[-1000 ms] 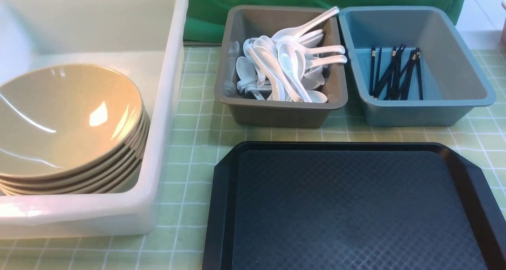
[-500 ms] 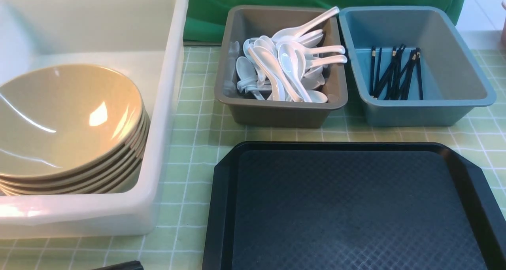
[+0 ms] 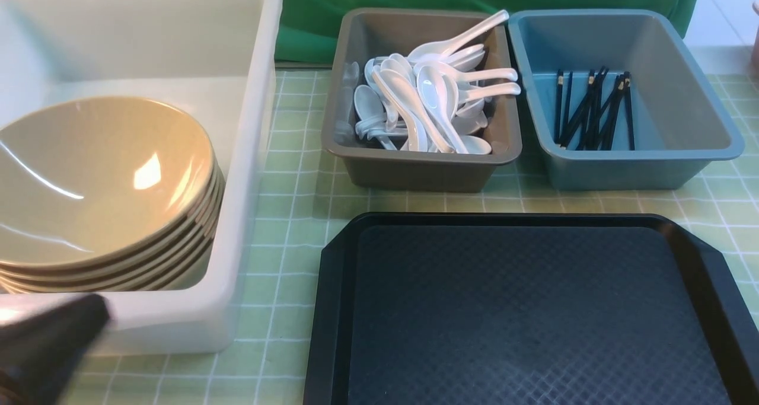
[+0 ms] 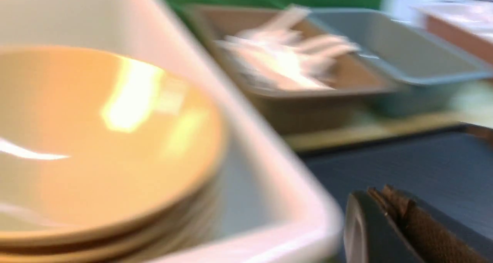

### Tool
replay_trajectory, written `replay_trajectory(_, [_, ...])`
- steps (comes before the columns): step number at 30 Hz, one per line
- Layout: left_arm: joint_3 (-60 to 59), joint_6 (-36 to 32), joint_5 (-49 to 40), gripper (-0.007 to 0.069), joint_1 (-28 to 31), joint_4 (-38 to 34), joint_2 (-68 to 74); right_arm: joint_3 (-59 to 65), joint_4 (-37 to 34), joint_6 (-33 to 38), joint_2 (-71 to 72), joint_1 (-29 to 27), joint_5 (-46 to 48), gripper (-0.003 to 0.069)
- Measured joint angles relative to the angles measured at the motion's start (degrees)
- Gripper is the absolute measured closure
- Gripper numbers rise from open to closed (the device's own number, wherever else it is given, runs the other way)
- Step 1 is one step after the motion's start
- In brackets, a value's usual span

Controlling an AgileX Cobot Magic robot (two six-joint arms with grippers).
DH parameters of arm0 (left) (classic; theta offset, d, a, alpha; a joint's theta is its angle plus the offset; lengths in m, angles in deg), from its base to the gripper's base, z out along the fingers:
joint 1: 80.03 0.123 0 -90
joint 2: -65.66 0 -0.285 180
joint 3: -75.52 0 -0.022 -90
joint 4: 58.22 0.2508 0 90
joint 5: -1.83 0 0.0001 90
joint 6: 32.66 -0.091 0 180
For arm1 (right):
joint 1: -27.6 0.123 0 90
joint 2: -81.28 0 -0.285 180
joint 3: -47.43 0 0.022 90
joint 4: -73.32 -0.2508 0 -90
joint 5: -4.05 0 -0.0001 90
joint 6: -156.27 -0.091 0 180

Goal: On green table put chopsticks spoon bowls plates into blue grey white boxes.

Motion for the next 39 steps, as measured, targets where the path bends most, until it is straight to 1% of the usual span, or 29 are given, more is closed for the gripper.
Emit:
replay_trajectory(1, [-0.48,1.68,0.71,0.0627,1.39,2.49,-0.73,0.00,0.00,0.00,0.00,0.00,0.00,0.0477])
replay_trajectory(2, [-1.39,5.14,1.74,0.0627,3.37,6.78,-1.74,0.00,0.00,0.00,0.00,0.00,0.00,0.0475])
replay_trajectory(3, [-2.43,7.81,2.37,0.0627,4.79,9.56,-2.68,0.00,0.00,0.00,0.00,0.00,0.00,0.0475])
replay_trajectory(4, [-2.92,8.90,2.62,0.0627,5.56,10.64,-3.08,0.00,0.00,0.00,0.00,0.00,0.00,0.0475])
replay_trajectory(5, [-4.90,12.65,3.43,0.0627,7.01,14.08,-4.46,0.00,0.00,0.00,0.00,0.00,0.00,0.0475])
replay_trajectory(7, [-8.91,17.44,5.12,0.0627,8.50,18.88,-6.73,0.00,0.00,0.00,0.00,0.00,0.00,0.0475])
replay_trajectory(9, [-10.62,18.87,5.67,0.0627,8.96,20.26,-7.57,0.00,0.00,0.00,0.00,0.00,0.00,0.0474])
replay_trajectory(10, [-13.30,20.03,6.57,0.0627,9.63,21.57,-8.89,0.00,0.00,0.00,0.00,0.00,0.00,0.0471])
replay_trajectory(14, [-19.11,20.59,7.02,0.0627,11.41,22.35,-10.93,0.00,0.00,0.00,0.00,0.00,0.00,0.0465])
replay_trajectory(18, [-19.84,21.12,7.23,0.0627,12.46,22.35,-11.11,0.04,-0.06,0.00,0.00,0.00,0.00,0.0463])
replay_trajectory(26, [-19.84,21.19,7.28,0.0627,9.95,22.24,-11.11,0.07,-0.06,0.00,0.00,0.00,0.00,0.0462])
replay_trajectory(34, [-19.84,21.19,7.28,0.0627,9.45,22.24,-11.11,0.07,-0.06,0.00,0.00,0.00,0.00,0.0462])
replay_trajectory(39, [-19.84,21.25,7.28,0.0627,7.88,22.24,-11.11,0.07,-0.06,0.00,0.00,0.00,0.00,0.0455])
